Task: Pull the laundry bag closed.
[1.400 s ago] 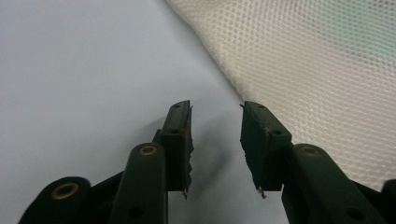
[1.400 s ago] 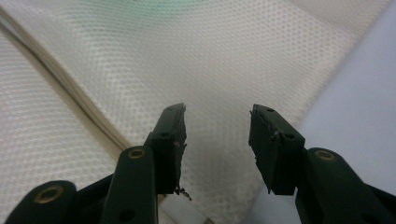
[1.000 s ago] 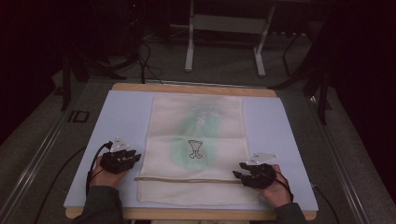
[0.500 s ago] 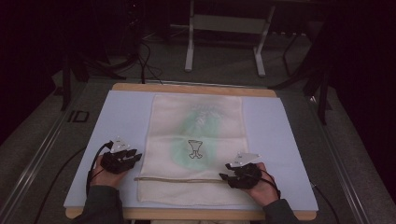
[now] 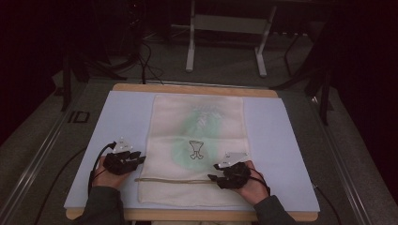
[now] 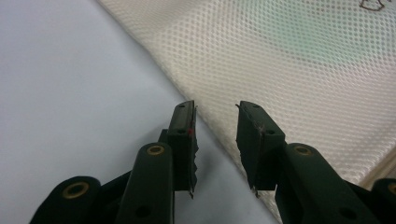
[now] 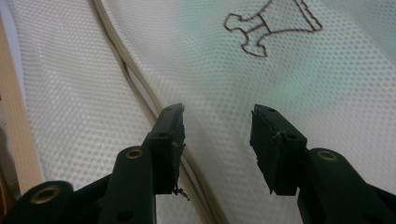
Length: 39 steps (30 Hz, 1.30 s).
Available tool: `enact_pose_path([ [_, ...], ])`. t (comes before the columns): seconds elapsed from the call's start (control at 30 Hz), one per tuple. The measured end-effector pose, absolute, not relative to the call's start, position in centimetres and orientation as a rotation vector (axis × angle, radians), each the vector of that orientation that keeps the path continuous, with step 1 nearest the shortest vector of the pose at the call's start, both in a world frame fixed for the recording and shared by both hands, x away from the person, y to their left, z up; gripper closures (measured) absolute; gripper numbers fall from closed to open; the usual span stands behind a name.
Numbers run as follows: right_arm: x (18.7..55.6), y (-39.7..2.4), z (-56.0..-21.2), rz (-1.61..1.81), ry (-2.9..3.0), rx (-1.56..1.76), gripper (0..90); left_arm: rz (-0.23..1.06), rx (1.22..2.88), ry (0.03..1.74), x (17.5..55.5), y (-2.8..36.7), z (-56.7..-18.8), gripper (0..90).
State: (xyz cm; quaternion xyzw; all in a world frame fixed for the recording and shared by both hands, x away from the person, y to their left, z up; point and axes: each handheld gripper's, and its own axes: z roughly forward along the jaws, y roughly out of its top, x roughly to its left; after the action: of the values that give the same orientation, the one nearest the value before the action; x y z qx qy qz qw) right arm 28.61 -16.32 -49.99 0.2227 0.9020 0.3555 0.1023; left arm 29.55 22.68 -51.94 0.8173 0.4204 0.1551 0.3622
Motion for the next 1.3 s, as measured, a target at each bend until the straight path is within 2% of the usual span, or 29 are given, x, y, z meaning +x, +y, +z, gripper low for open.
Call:
enact_pose_path([
  [0.8, 28.1, -11.7, -50.7, 1.065, 2.763, 0.508, 52.6, 0.332, 2.161, 0.999, 29.5, 21.9, -52.1, 73.5],
  [1.3, 28.0, -8.2, -50.9, 1.089, 2.806, 0.411, 53.0, 0.221, 2.204, 0.948, 29.7, 21.8, -52.5, 89.2],
])
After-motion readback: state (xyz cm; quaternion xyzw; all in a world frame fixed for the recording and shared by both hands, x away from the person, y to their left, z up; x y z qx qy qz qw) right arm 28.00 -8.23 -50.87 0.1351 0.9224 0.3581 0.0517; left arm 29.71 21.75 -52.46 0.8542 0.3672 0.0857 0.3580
